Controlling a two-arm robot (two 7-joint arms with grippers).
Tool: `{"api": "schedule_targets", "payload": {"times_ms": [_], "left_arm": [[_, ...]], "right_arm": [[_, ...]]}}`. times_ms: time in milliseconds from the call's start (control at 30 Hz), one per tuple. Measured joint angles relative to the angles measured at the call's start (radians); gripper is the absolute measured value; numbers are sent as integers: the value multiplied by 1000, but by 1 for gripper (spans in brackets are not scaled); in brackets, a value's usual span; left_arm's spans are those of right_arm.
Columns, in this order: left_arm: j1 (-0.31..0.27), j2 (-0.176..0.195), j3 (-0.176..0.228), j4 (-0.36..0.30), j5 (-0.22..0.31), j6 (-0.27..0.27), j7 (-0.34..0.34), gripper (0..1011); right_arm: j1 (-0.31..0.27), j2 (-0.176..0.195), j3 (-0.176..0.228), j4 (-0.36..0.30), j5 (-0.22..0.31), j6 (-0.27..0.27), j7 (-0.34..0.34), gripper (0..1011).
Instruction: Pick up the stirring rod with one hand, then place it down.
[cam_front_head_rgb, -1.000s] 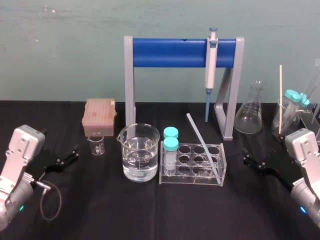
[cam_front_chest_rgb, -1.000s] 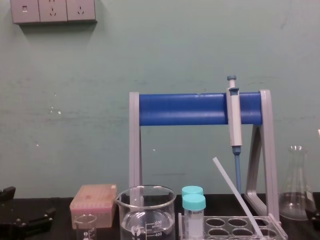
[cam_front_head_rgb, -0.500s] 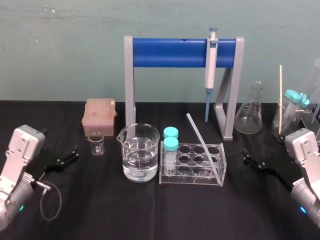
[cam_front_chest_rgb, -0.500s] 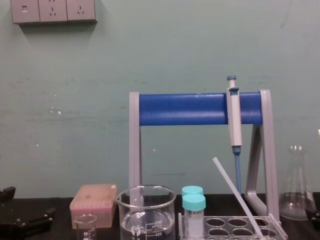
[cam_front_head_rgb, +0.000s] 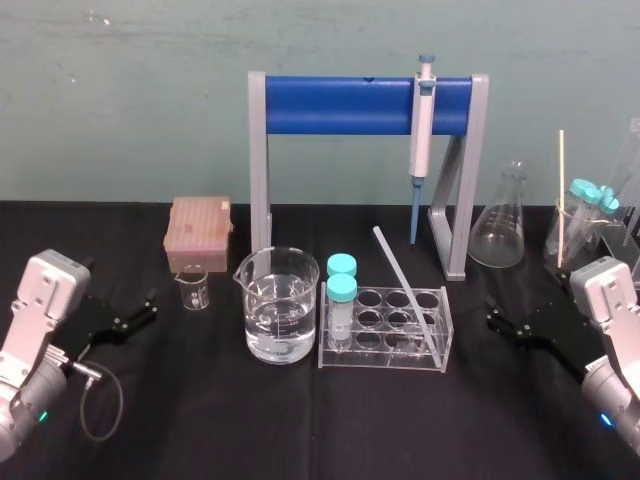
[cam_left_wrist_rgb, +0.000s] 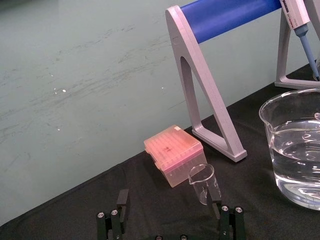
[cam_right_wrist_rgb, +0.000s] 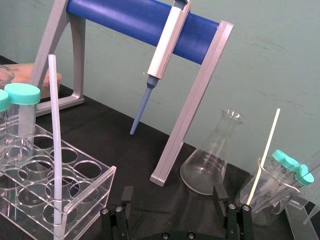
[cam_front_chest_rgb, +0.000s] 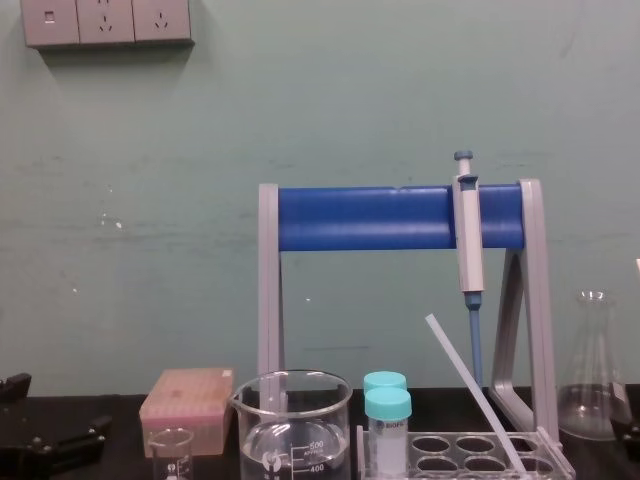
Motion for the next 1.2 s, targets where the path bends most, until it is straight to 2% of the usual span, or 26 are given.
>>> {"api": "schedule_targets", "payload": {"times_ms": [1200], "left_arm": [[0,0,0,0,0,0,0,1000]], "right_arm": [[0,0,0,0,0,0,0,1000]]}}
